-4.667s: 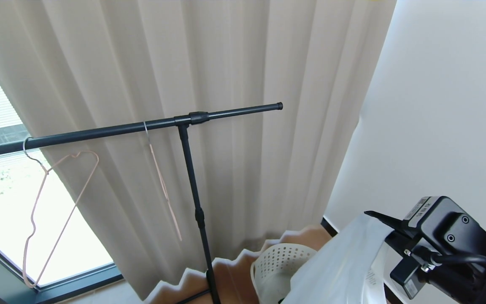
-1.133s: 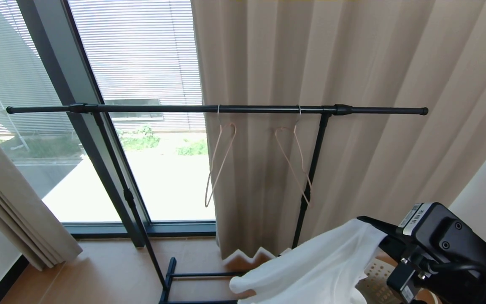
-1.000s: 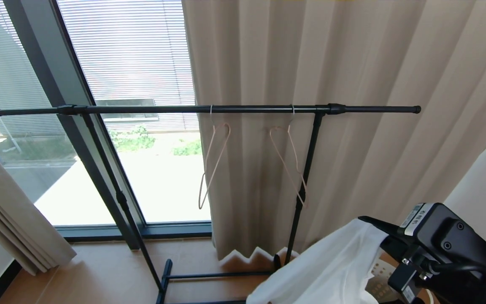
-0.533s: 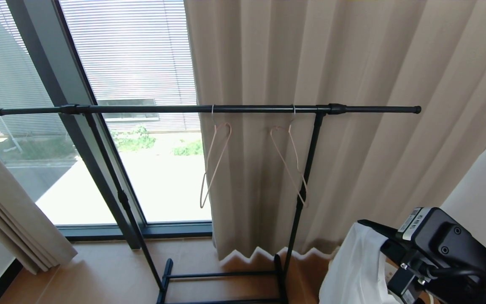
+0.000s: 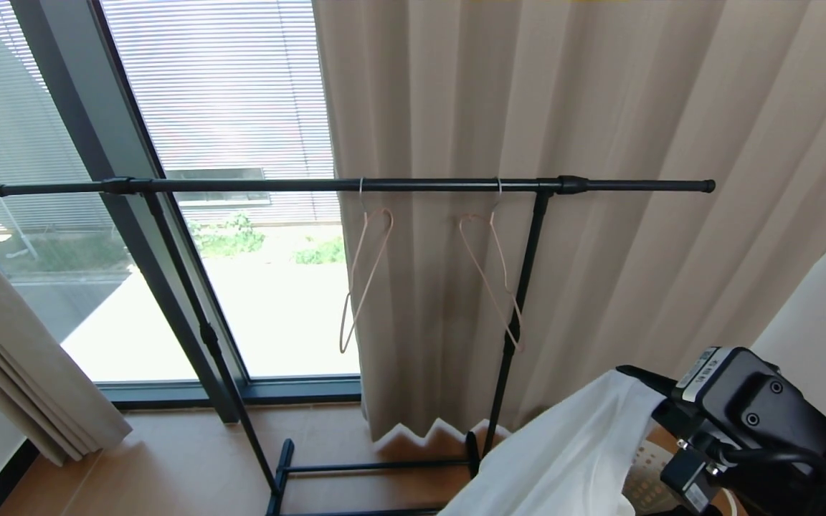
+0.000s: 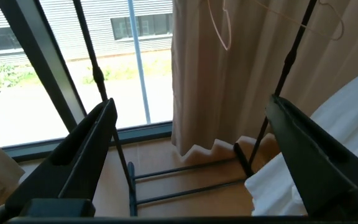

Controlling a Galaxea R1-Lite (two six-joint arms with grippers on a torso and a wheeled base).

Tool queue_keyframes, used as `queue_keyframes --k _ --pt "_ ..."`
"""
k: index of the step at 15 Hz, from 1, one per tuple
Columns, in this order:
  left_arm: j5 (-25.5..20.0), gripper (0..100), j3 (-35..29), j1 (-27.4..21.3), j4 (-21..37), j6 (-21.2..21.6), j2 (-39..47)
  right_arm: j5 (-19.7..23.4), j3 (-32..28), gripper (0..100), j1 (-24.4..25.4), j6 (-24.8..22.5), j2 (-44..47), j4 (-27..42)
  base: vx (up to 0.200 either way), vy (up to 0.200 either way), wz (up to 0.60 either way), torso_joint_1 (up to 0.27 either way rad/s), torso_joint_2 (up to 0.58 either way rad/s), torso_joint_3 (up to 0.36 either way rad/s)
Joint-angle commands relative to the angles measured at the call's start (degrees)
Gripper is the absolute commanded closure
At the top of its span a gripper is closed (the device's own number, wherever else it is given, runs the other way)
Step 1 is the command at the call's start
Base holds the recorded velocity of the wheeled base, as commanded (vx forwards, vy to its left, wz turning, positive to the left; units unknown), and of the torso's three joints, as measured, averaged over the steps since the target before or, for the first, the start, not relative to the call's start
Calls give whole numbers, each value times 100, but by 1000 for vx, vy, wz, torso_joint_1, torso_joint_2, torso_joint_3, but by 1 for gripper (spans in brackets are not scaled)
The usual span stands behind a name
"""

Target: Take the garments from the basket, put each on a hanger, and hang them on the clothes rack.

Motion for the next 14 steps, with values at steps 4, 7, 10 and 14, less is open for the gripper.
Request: queue_keyframes --k 4,7,10,14 --pt "71 0 -18 27 24 573 101 -97 -63 100 27 5 314 70 0 0 0 0 0 0" --pt "-17 0 -26 -61 15 854 1156 -62 -54 100 27 164 534 53 0 0 0 0 0 0" --pt "-395 0 -343 -764 -213 1003 2228 -27 -300 100 44 454 815 -9 0 0 0 0 0 0" --pt "-1564 0 -1160 -1265 -767 529 3643 -18 -1223 100 422 1007 1220 0 0 0 0 0 0 0"
